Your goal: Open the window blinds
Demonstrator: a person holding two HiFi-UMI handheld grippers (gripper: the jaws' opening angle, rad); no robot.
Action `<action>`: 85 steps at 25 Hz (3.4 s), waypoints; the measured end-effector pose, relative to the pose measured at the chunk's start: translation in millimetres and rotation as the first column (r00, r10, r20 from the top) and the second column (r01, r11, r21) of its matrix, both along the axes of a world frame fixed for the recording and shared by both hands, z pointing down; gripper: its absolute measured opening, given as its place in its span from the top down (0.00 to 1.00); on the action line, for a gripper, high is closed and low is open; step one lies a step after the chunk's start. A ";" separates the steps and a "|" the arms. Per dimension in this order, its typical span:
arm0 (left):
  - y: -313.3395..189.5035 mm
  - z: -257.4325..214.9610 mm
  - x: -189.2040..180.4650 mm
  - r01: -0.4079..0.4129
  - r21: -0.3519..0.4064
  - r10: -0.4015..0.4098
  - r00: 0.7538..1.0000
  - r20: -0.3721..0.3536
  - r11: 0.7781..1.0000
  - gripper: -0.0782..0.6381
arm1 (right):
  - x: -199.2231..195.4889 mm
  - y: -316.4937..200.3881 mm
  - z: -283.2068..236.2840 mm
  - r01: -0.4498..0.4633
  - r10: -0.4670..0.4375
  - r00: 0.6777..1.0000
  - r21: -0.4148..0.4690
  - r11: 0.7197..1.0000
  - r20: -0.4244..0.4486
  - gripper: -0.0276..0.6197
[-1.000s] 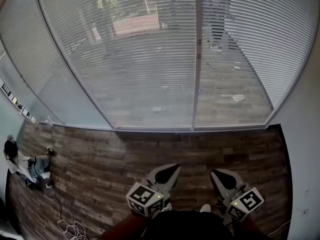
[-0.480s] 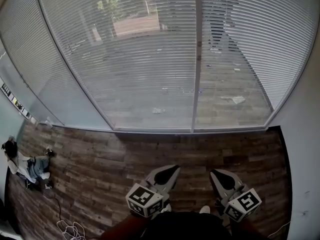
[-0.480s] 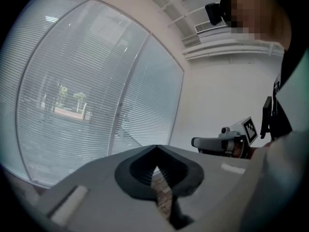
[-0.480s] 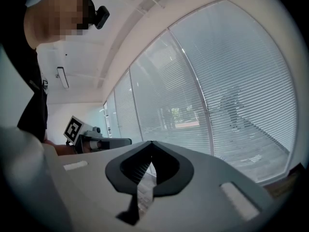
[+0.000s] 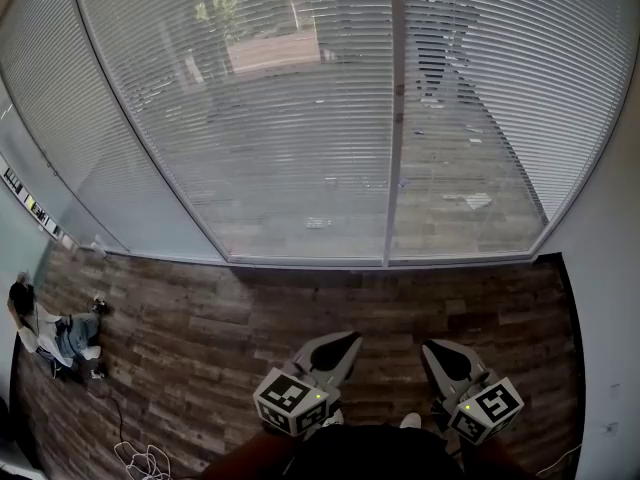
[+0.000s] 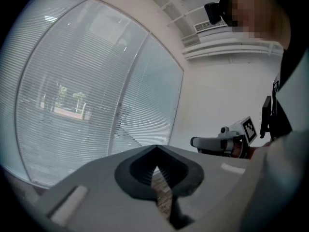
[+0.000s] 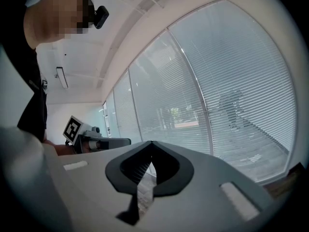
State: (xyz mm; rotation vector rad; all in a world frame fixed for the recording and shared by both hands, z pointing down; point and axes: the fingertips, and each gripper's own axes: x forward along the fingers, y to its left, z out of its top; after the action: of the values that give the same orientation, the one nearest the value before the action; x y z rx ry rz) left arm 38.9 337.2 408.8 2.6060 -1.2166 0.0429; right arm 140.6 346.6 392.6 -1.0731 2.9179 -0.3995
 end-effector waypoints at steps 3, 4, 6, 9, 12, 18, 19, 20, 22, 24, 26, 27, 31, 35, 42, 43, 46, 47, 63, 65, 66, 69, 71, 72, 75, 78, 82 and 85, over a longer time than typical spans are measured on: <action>-2.6 -1.3 -0.4 0.001 0.002 -0.001 1.000 -0.001 1.000 0.89 | -0.5 -2.0 1.5 -0.001 0.001 1.000 -0.002 1.000 -0.002 0.92; -3.4 -1.2 -1.1 0.004 0.002 -0.004 1.000 0.000 1.000 0.89 | -1.2 -2.3 2.1 -0.001 0.001 1.000 -0.002 1.000 -0.002 0.92; -3.8 1.0 -2.1 0.001 0.002 -0.001 1.000 0.000 1.000 0.89 | -2.5 -2.8 3.2 -0.001 0.001 1.000 0.001 1.000 -0.002 0.92; -4.4 2.1 -3.8 -0.005 0.004 0.005 1.000 -0.005 1.000 0.89 | -5.2 -3.4 3.5 -0.001 0.001 1.000 -0.001 1.000 -0.003 0.92; -7.6 -2.5 -6.8 0.001 0.006 -0.001 1.000 -0.001 1.000 0.89 | -7.9 -5.2 2.2 -0.001 0.001 1.000 -0.005 1.000 -0.004 0.92; -13.0 4.9 -14.8 -0.014 -0.016 0.014 1.000 -0.020 1.000 0.89 | -17.5 -9.6 11.0 -0.016 0.015 1.000 -0.017 1.000 -0.006 0.92; -14.8 6.3 -18.3 -0.018 -0.018 0.017 1.000 -0.020 1.000 0.89 | -21.5 -11.6 11.6 -0.017 0.017 1.000 -0.019 1.000 -0.008 0.92; -16.8 7.5 -22.6 -0.019 -0.023 0.019 1.000 -0.016 1.000 0.89 | -25.9 -13.7 11.5 -0.019 0.019 1.000 -0.020 1.000 -0.010 0.92; -17.7 8.1 -32.2 -0.022 -0.028 0.022 1.000 -0.011 0.999 0.89 | -36.1 -14.8 10.4 -0.024 0.024 1.000 -0.020 1.000 -0.016 0.92; -13.7 9.9 -40.8 -0.034 -0.026 0.034 0.999 -0.011 0.999 0.89 | -46.1 -11.2 10.7 -0.033 0.033 0.999 -0.013 0.999 -0.018 0.91; -8.1 16.4 -49.3 -0.059 -0.023 0.058 0.998 -0.014 0.998 0.89 | -55.8 -7.5 12.7 -0.047 0.046 0.999 -0.008 0.999 -0.019 0.92; -6.7 18.6 -54.8 -0.069 -0.023 0.068 0.998 -0.015 0.997 0.89 | -61.2 -6.8 13.7 -0.055 0.055 0.998 -0.007 0.998 -0.020 0.92; -8.8 19.6 -76.7 -0.096 -0.030 0.096 0.995 -0.013 0.995 0.89 | -81.5 -7.0 17.8 -0.092 0.091 0.996 -0.021 0.996 -0.015 0.92; -12.4 28.1 -92.7 -0.119 -0.044 0.118 0.993 -0.012 0.992 0.89 | -105.4 -2.5 28.8 -0.096 0.095 0.995 -0.037 0.995 -0.032 0.92; -18.2 33.8 -96.0 -0.154 -0.054 0.152 0.988 -0.040 0.987 0.89 | -108.5 -5.0 30.1 -0.132 0.129 0.990 -0.051 0.990 -0.062 0.92; -21.8 35.7 -94.9 -0.148 -0.057 0.147 0.989 -0.037 0.987 0.89 | -106.0 -7.8 32.4 -0.132 0.128 0.990 -0.052 0.990 -0.064 0.92; -35.3 46.7 -90.8 -0.135 -0.055 0.133 0.990 -0.043 0.989 0.89 | -99.0 -23.2 44.2 -0.122 0.118 0.991 -0.052 0.991 -0.068 0.92; -40.2 50.0 -90.9 -0.125 -0.056 0.122 0.992 -0.040 0.991 0.89 | -97.5 -30.2 46.7 -0.116 0.112 0.991 -0.052 0.992 -0.068 0.92; -163.9 39.7 -18.4 -0.035 -0.093 0.032 0.999 -0.031 0.995 0.89 | -41.4 -170.9 32.5 0.015 -0.015 1.000 -0.043 0.999 0.008 0.92; -182.1 41.3 -3.0 -0.025 -0.084 0.024 1.000 -0.017 0.996 0.89 | -26.4 -191.1 33.4 0.024 -0.024 1.000 -0.035 0.999 0.017 0.91; -191.0 40.8 4.4 -0.021 -0.080 0.020 1.000 -0.010 0.997 0.89 | -19.1 -200.9 33.0 0.028 -0.028 0.999 -0.032 0.999 0.018 0.92; -214.1 34.1 27.2 -0.004 -0.071 0.004 1.000 0.000 0.997 0.89 | 4.7 -226.3 28.3 0.036 -0.035 0.999 -0.031 0.999 0.028 0.92; -227.2 31.4 43.8 0.004 -0.064 -0.004 1.000 0.005 0.998 0.89 | 22.0 -240.8 28.4 0.042 -0.041 0.999 -0.029 0.999 0.035 0.92; -232.7 31.7 51.7 0.007 -0.061 -0.006 1.000 0.007 0.998 0.89 | 30.0 -247.7 30.8 0.044 -0.043 0.998 -0.029 0.999 0.035 0.92; -237.5 34.0 63.8 0.011 -0.071 -0.010 1.000 0.021 0.997 0.89 | 41.3 -260.1 39.9 0.046 -0.043 0.998 -0.049 0.998 0.048 0.92; -230.3 33.2 60.1 0.026 -0.077 -0.023 0.999 0.036 0.997 0.89 | 38.5 -256.4 42.6 0.059 -0.054 0.996 -0.066 0.996 0.068 0.92; -249.2 32.0 57.2 0.051 -0.077 -0.047 0.998 0.052 0.996 0.89 | 38.9 -276.7 42.8 0.072 -0.067 0.995 -0.073 0.995 0.073 0.92; -268.8 35.5 53.7 0.058 -0.101 -0.052 0.997 0.060 0.993 0.89 | 35.2 -297.5 48.2 0.081 -0.073 0.994 -0.090 0.993 0.085 0.92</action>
State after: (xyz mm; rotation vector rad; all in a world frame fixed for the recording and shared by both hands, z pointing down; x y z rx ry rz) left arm 92.6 68.4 444.3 2.4977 -1.2705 0.1666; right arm 175.8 49.2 440.7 -0.9315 2.9012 -0.5730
